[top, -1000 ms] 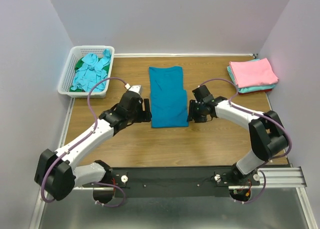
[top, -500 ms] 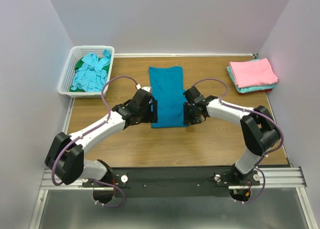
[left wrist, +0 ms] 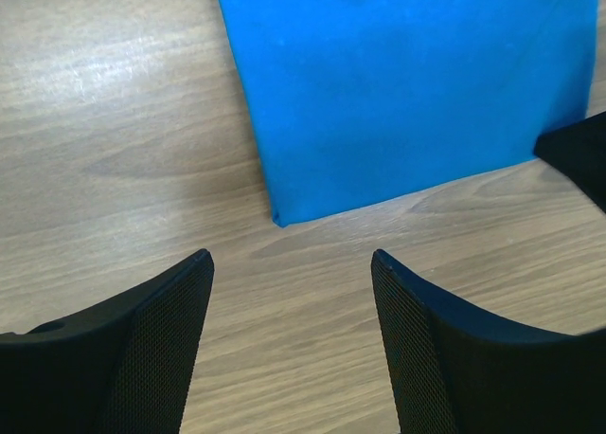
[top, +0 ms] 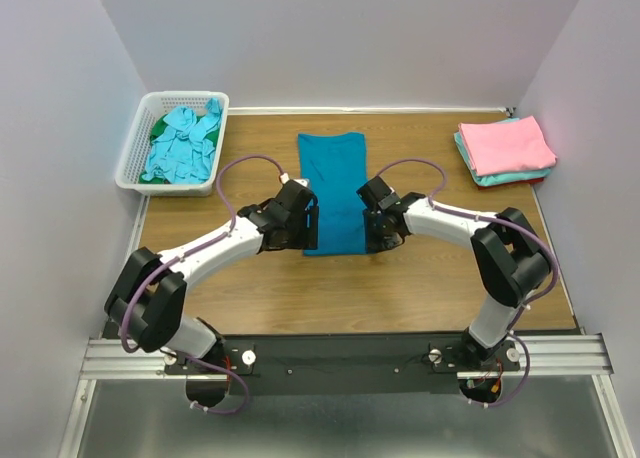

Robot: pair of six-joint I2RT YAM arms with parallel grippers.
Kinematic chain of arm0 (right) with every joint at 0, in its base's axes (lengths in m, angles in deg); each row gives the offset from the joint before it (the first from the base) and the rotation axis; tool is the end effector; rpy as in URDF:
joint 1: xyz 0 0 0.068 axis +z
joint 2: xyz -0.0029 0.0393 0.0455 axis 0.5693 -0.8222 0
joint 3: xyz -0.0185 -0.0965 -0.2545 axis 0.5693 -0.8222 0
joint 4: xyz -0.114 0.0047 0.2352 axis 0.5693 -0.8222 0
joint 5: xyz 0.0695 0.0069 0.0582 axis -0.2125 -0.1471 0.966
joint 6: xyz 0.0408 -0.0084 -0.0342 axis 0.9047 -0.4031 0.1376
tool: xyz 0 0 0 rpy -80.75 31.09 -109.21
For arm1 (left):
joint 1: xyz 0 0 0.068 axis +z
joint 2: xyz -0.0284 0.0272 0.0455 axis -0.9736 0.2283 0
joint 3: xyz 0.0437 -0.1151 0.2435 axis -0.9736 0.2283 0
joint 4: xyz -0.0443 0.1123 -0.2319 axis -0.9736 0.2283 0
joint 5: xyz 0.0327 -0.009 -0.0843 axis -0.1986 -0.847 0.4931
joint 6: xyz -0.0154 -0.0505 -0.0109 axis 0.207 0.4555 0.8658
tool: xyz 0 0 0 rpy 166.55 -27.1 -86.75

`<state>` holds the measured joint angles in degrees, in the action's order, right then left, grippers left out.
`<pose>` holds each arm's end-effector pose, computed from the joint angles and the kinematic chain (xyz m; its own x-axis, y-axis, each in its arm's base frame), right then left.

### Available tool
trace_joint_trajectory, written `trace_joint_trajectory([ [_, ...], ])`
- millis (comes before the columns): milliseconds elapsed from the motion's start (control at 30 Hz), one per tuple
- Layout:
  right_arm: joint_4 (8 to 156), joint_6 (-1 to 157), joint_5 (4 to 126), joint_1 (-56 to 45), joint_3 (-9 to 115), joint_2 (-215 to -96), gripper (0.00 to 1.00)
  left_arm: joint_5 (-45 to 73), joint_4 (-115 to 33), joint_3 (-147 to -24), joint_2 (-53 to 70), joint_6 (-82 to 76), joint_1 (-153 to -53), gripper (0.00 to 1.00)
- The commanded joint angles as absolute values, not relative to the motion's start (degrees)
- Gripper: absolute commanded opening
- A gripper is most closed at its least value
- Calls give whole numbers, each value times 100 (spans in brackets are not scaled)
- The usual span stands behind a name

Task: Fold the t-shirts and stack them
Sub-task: Fold the tshirt

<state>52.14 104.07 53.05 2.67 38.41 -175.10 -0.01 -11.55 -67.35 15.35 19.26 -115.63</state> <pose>0.2672 0.2003 0.1617 -0.9410 -0.0407 -0.3358 -0.0866 0.9886 0.1230 0.2288 -0.1798 0.2200 -0.8604 -0.0206 -0.5092 0.1219 0.9619 -0.2449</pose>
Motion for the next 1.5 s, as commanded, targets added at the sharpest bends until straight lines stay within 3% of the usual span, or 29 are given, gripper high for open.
trace_joint_trajectory([
  [0, 4832, 10456, 5062, 371, 3705, -17804, 32, -117, -889, -6976, 1737, 1899, -11627, 75],
  [100, 4823, 10448, 5036, 388, 3722, -17822, 9, -117, -819, -7072, 1957, 1882, -11653, 73],
  [167, 4823, 10447, 5027, 397, 3731, -17813, 1, -143, -784, -7160, 2054, 1873, -11653, 71],
  [400, 4823, 10412, 4974, 424, 3731, -17778, 1, -161, -731, -7380, 2440, 1864, -11662, 64],
  [567, 4832, 10421, 4983, 424, 3731, -17795, 1, -240, -810, -7345, 2722, 1846, -11679, 49],
  [1033, 4850, 10386, 5036, 433, 3740, -17892, 1, 50, -1100, -7213, 3311, 1829, -11750, 50],
  [1133, 4850, 10369, 5036, 432, 3740, -17892, 1, 15, -1056, -7187, 3320, 1846, -11758, 43],
  [1233, 4850, 10368, 5044, 433, 3749, -17892, 1, 50, -1039, -7143, 3320, 1855, -11758, 30],
  [1267, 4850, 10351, 5053, 433, 3749, -17875, 1, 59, -1039, -7117, 3320, 1855, -11758, 18],
  [1367, 4850, 10246, 5089, 476, 3732, -17717, 1, 129, -1021, -7064, 3189, 1846, -11767, 0],
  [1467, 4797, 10105, 5263, 564, 3626, -17393, 1, 138, -820, -6976, 2838, 1846, -11855, 0],
])
